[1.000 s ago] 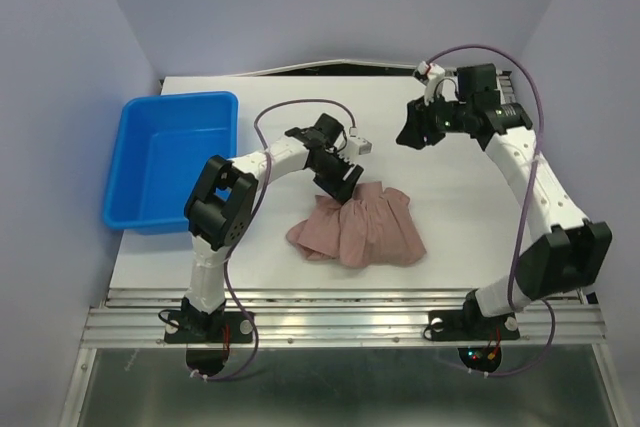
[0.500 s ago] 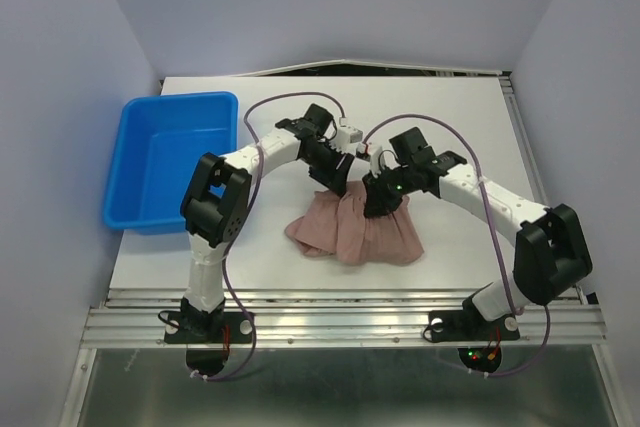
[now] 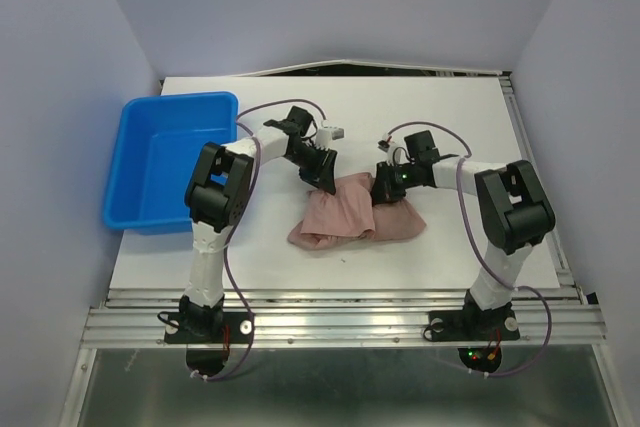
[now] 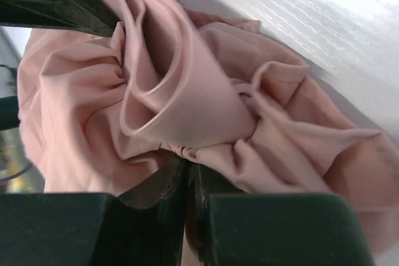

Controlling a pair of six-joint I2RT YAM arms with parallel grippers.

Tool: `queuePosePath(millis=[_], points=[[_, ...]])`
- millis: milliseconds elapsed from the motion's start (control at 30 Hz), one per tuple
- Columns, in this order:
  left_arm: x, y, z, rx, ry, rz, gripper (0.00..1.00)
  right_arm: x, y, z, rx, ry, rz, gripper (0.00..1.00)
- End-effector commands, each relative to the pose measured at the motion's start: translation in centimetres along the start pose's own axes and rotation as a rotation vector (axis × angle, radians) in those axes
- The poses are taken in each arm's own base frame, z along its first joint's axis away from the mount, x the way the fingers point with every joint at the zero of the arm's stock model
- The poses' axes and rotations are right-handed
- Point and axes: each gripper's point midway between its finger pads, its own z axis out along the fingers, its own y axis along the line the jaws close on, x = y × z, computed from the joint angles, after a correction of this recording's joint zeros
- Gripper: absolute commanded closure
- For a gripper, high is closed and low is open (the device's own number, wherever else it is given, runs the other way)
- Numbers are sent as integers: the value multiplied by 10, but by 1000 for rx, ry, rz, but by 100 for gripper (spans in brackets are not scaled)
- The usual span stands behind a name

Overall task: Fold and stack the skirts
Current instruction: Fold the skirt

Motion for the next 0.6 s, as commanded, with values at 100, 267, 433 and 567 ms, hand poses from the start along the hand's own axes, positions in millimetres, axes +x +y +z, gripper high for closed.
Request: queuePosePath(millis=[100,267,433,567], points=[[-12,14,-8,-39,-59,35,51,22,-15,12,-62,51,153,85],[-50,0,-52,-81,-186,138,35,-1,11,-12,-90,-21,82,78],[-100,-36,-128,-139,-399,278,11,-42,53,-50,-137,-129,-23,67],[-117,-55,-178,-240,-551,318,8,-65,80,-77,-48,-246,-88,53]])
